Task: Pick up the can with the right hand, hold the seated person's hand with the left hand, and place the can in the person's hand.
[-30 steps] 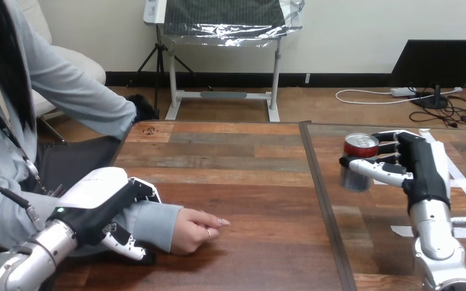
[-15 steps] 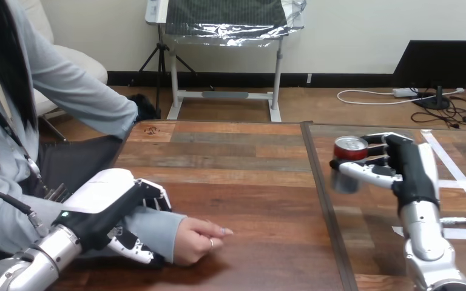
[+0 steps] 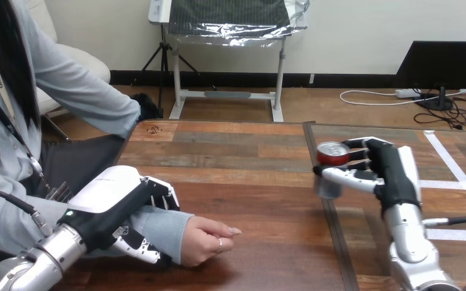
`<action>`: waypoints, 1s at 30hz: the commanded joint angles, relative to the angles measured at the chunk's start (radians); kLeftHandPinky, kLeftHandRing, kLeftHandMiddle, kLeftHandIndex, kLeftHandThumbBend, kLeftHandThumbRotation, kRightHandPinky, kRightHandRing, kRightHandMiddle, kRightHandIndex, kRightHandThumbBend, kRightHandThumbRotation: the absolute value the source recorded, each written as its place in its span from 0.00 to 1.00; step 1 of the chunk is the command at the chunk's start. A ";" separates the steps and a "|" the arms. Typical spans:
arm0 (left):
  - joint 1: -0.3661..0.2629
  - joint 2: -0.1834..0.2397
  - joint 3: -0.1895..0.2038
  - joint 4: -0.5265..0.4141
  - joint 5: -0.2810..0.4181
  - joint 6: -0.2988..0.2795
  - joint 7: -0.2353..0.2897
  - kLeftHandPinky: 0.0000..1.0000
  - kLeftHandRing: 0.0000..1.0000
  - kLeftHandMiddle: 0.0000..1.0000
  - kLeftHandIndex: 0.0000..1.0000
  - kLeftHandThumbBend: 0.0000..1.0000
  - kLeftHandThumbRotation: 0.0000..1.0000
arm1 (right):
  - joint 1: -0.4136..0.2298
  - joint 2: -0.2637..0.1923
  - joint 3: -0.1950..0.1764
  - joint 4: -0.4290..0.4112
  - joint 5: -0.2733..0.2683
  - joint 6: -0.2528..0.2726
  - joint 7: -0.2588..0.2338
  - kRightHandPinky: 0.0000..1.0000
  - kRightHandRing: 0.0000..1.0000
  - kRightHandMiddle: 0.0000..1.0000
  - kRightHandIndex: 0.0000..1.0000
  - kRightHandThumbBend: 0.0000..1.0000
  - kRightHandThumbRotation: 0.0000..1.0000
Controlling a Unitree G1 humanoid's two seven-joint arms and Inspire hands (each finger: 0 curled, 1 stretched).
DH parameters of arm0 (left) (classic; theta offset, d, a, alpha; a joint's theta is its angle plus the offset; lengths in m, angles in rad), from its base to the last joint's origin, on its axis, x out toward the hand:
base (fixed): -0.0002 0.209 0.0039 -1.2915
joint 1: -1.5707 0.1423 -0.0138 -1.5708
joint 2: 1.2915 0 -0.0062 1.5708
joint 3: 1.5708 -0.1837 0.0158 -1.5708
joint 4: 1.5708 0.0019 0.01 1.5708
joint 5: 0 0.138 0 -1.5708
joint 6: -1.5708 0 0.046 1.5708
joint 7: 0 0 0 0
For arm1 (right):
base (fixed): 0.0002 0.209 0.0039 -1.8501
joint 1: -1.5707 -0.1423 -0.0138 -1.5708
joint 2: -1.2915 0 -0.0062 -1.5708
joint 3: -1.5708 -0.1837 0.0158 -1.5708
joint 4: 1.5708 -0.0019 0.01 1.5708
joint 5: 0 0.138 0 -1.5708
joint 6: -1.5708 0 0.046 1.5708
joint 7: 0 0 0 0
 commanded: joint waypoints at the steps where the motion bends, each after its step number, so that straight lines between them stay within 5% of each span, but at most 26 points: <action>1: -0.055 -0.036 0.031 -0.080 -0.049 -0.050 0.027 0.31 0.35 0.42 0.45 0.95 0.00 | -0.096 0.003 -0.003 -0.018 0.011 -0.034 0.012 0.41 0.45 0.52 0.55 0.78 0.00; 20: -0.059 -0.067 0.024 -0.108 -0.047 -0.039 0.024 0.23 0.26 0.35 0.45 0.97 0.00 | -0.059 0.041 -0.007 -0.055 0.030 -0.075 0.050 0.42 0.46 0.52 0.54 0.78 0.00; 30: -0.062 -0.081 0.023 -0.108 -0.056 -0.038 0.016 0.25 0.30 0.39 0.45 0.98 0.00 | -0.024 0.060 0.004 -0.095 0.025 -0.107 0.053 0.41 0.46 0.52 0.53 0.77 0.00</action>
